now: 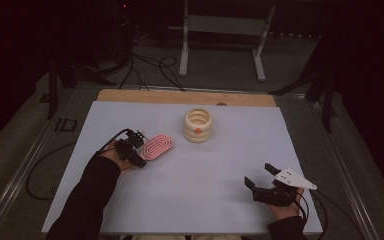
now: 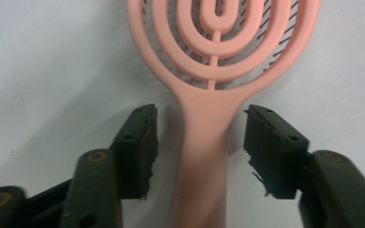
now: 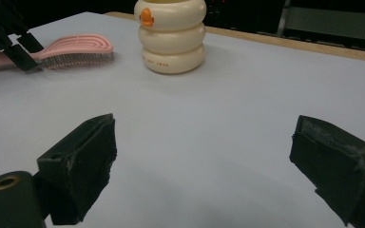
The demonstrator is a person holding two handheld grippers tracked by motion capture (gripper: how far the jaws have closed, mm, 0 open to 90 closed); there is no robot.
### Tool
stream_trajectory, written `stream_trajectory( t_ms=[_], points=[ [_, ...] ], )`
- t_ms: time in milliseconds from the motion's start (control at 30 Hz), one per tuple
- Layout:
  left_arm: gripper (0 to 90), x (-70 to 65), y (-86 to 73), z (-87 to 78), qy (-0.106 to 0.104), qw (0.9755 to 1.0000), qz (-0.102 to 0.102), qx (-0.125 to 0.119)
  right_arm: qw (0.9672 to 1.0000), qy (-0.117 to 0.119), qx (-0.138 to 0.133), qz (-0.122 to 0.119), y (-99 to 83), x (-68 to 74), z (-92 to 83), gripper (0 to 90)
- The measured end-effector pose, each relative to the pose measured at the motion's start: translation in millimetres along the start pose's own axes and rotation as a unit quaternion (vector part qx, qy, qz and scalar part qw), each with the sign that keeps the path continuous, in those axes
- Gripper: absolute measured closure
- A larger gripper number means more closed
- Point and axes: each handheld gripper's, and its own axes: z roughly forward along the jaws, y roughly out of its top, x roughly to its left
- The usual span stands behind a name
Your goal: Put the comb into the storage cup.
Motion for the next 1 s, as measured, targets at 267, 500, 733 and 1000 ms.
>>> stream_trajectory(
  t_ms=[267, 500, 733, 1000],
  points=[
    [59.6, 1.1, 2.6, 2.1, -0.007, 0.9999, 0.002, 0.01, 1.0, -0.001, 0.001, -0.001, -0.1, -0.1, 0.0, 8.0],
    [67.1, 1.3, 2.9, 4.1, -0.006, 0.9999, 0.0, 0.015, 1.0, 0.0, 0.001, -0.001, -0.2, 0.0, 0.3, 8.0],
    [69.5, 0.2, 2.6, 3.6, -0.007, 0.9998, 0.005, 0.016, 1.0, 0.001, 0.004, -0.001, -0.5, 0.3, 1.0, 8.0],
    [70.0, -0.4, 2.8, 3.2, 0.002, 1.0, -0.002, 0.009, 1.0, 0.001, 0.004, -0.001, -0.8, 0.1, 1.3, 8.0]
  ],
)
